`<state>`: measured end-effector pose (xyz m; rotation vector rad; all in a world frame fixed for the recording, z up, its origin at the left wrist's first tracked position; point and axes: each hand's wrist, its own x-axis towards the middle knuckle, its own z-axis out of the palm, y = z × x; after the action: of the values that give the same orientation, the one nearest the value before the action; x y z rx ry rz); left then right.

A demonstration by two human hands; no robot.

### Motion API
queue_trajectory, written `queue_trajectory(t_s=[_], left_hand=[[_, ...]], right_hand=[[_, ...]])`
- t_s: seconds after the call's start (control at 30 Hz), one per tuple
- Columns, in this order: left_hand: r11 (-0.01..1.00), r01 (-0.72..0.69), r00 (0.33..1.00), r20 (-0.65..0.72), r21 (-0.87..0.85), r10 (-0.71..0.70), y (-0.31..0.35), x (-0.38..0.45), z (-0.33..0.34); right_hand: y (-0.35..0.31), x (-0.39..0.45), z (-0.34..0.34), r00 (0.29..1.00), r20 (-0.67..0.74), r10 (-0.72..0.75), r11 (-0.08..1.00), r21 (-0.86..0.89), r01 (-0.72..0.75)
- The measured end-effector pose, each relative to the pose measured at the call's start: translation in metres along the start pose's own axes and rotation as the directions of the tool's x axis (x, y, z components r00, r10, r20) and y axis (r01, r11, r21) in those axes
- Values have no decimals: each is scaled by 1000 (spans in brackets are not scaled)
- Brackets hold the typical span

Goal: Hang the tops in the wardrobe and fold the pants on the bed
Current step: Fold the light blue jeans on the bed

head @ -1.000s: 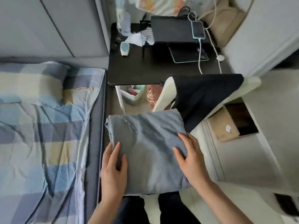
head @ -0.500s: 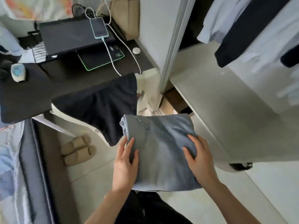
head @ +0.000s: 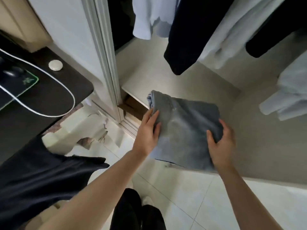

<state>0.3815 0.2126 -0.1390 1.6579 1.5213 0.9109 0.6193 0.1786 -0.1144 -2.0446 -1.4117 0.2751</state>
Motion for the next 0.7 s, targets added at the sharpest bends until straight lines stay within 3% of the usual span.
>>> queue_trajectory(t_s=[0.1, 0.2, 0.27, 0.33, 0.4, 0.53, 0.7], left_hand=[[993, -118, 993, 6, -24, 119, 5, 69, 40], [998, -70, 990, 126, -9, 71, -1, 121, 83], [987, -10, 933, 357, 163, -50, -20, 138, 110], [896, -90, 787, 582, 435, -203, -40, 137, 128], [845, -160, 714, 651, 511, -258, -54, 126, 133], [826, -254, 754, 638, 503, -156, -76, 116, 135], [829, -255, 819, 567, 497, -88, -80, 117, 152]], right_hand=[[25, 46, 10, 981, -186, 56, 998, 15, -54], [60, 76, 31, 949, -244, 199, 979, -4, -206], [83, 78, 53, 939, -118, 323, 936, -107, -335], [99, 68, 74, 917, 103, 386, 919, -129, -372], [108, 52, 88, 889, 244, 387, 921, -134, -365], [122, 29, 98, 885, 313, 345, 921, -292, -256], [131, 38, 105, 882, 273, 383, 896, -341, -283]])
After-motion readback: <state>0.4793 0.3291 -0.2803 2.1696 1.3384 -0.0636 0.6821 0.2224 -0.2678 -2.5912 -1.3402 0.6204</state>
